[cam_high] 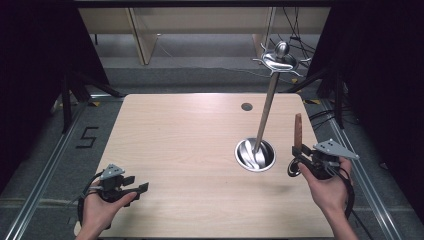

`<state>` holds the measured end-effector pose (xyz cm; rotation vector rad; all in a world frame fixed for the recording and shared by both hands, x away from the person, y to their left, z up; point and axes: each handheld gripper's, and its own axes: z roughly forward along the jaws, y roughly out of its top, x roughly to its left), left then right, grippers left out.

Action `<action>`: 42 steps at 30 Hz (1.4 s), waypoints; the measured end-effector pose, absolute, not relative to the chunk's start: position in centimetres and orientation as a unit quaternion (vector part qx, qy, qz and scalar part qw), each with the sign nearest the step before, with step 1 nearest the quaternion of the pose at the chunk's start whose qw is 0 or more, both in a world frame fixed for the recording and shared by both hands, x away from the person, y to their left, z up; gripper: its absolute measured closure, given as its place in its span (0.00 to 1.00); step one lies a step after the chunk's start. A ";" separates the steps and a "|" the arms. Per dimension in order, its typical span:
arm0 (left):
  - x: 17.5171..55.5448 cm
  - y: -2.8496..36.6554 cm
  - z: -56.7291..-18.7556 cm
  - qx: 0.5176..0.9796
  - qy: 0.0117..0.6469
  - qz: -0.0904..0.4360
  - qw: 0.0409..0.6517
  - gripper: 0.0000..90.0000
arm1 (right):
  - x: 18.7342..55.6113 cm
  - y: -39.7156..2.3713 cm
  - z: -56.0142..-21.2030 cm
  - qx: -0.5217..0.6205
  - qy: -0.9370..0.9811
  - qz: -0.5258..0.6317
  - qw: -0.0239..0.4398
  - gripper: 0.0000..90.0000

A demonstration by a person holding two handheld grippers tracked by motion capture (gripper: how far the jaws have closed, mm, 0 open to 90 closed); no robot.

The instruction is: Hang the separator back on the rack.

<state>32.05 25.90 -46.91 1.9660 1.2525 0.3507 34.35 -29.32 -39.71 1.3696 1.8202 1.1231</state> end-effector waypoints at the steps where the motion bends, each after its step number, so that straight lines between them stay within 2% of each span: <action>1: 32.0 25.9 -46.9 0.769 0.492 0.137 0.383 0.40 | 34.3 -29.3 -39.7 0.516 0.682 0.424 0.297 0.78; 14: 32.1 25.9 -47.0 0.771 0.488 0.145 0.382 0.40 | 34.5 -29.2 -38.6 0.490 0.688 0.430 0.320 0.78; 19: 32.1 25.8 -47.0 0.768 0.494 0.140 0.384 0.40 | 34.4 -28.9 -38.1 0.494 0.680 0.442 0.313 0.78; 20: 32.1 25.9 -47.0 0.768 0.494 0.138 0.383 0.40 | 34.5 -29.0 -38.0 0.487 0.681 0.437 0.327 0.78; 21: 32.1 25.9 -47.0 0.769 0.493 0.138 0.383 0.40 | 34.4 -28.7 -37.9 0.496 0.676 0.447 0.311 0.78; 23: 32.1 25.8 -47.0 0.769 0.490 0.145 0.383 0.40 | 34.4 -28.8 -37.6 0.485 0.680 0.443 0.325 0.78; 33: 32.1 25.9 -47.0 0.772 0.487 0.143 0.383 0.40 | 34.6 -28.4 -36.9 0.475 0.672 0.457 0.338 0.78; 42: 32.1 25.8 -47.0 0.770 0.488 0.144 0.384 0.40 | 34.5 -28.2 -36.0 0.474 0.669 0.462 0.337 0.78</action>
